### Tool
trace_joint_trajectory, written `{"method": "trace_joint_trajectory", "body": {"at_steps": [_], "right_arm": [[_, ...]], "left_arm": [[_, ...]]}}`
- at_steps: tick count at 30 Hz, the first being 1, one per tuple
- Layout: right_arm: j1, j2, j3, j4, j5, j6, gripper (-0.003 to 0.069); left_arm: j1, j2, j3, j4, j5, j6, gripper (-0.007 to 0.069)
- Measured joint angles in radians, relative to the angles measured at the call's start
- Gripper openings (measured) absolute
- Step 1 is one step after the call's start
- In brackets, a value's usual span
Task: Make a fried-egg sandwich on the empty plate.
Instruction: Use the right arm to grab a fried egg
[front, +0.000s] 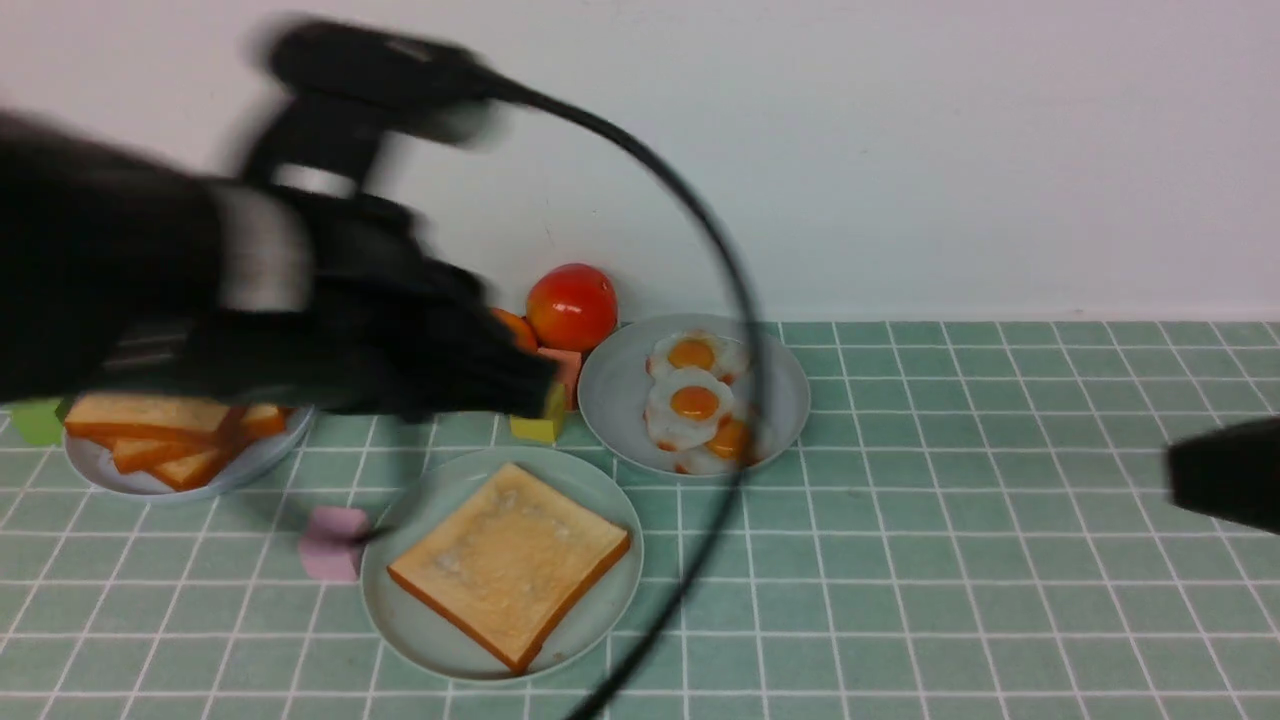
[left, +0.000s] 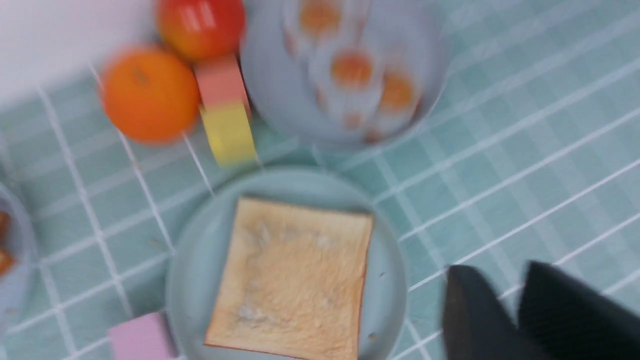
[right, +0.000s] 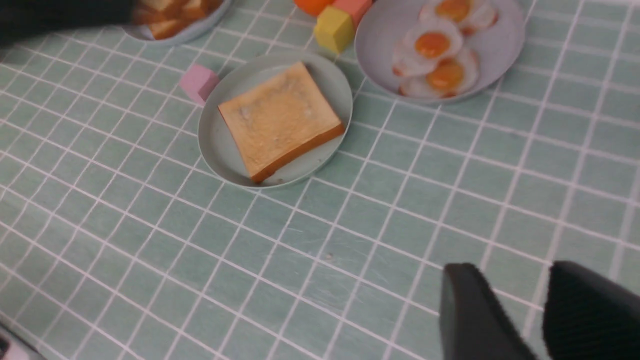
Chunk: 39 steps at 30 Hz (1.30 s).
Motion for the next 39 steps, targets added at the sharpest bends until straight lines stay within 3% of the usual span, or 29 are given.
{"method": "trace_joint_trajectory", "body": {"at_steps": [1, 5, 12, 19, 28, 39], "right_arm": [[0.000, 0.062, 0.000, 0.025, -0.028, -0.020, 0.0176], [0.000, 0.259, -0.009, 0.117, -0.118, -0.080, 0.0125], [0.013, 0.558, -0.137, 0.207, -0.180, -0.101, 0.0119], [0.069, 0.801, -0.307, 0.216, -0.200, -0.102, 0.0150], [0.029, 1.102, -0.609, 0.202, -0.167, -0.105, 0.0302], [0.021, 1.401, -0.947, 0.140, -0.100, -0.105, 0.0326]], "left_arm": [[0.000, -0.115, 0.058, -0.004, -0.014, -0.003, -0.0013], [0.000, -0.447, 0.269, -0.044, -0.094, -0.005, -0.0013], [0.000, -0.794, 0.535, -0.053, -0.178, -0.006, -0.0013], [0.000, -0.853, 0.642, -0.053, -0.209, -0.006, -0.0013], [0.000, -0.792, 0.652, -0.068, -0.357, -0.006, -0.0013], [0.000, -0.734, 0.652, -0.092, -0.366, -0.006, -0.0013]]}}
